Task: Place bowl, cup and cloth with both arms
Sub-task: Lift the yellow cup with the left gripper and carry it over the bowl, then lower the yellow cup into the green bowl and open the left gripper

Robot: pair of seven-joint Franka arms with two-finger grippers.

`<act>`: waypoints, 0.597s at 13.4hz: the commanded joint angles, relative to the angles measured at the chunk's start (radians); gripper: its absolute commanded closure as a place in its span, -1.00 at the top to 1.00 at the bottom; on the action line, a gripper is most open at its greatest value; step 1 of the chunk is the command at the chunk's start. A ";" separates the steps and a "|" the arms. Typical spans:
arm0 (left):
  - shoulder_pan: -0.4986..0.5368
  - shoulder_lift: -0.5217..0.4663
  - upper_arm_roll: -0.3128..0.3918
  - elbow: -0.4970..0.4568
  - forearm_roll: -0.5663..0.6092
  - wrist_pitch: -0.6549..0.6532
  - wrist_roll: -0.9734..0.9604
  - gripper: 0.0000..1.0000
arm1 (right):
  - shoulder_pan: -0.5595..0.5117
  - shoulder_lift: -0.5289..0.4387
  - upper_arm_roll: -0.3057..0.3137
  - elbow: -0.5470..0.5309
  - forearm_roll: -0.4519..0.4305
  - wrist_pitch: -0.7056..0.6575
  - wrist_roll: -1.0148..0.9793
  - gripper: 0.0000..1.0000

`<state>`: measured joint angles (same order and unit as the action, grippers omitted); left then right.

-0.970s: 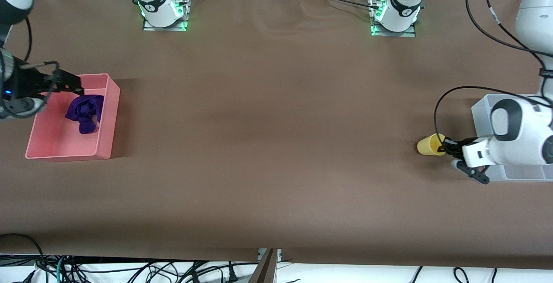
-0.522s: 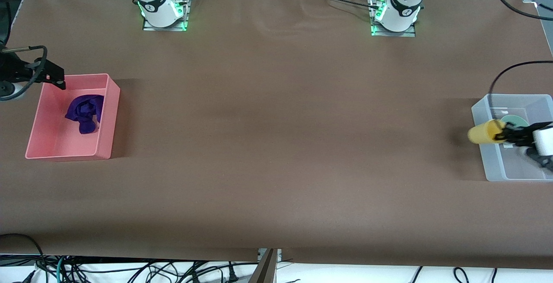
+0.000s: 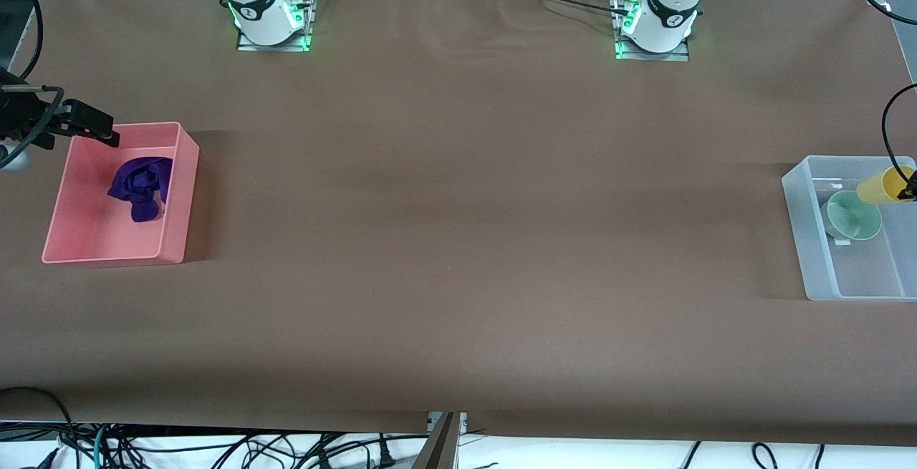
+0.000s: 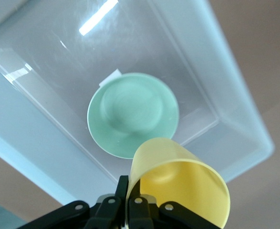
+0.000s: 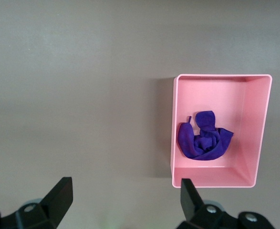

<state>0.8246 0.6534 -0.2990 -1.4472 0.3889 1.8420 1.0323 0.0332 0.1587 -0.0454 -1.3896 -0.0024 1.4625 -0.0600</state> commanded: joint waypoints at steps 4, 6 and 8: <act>0.038 0.002 -0.020 -0.087 0.007 0.108 0.022 -0.04 | -0.010 -0.004 0.001 -0.008 0.001 -0.010 -0.012 1.00; 0.031 -0.008 -0.031 -0.068 0.008 0.106 0.023 1.00 | -0.010 -0.004 0.001 -0.008 0.001 -0.010 -0.011 1.00; 0.034 -0.030 -0.081 -0.050 0.007 0.097 0.015 1.00 | -0.009 -0.002 0.002 -0.008 0.001 -0.008 -0.011 1.00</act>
<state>0.8591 0.6642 -0.3479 -1.5051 0.3889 1.9529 1.0429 0.0286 0.1647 -0.0454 -1.3900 -0.0027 1.4615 -0.0606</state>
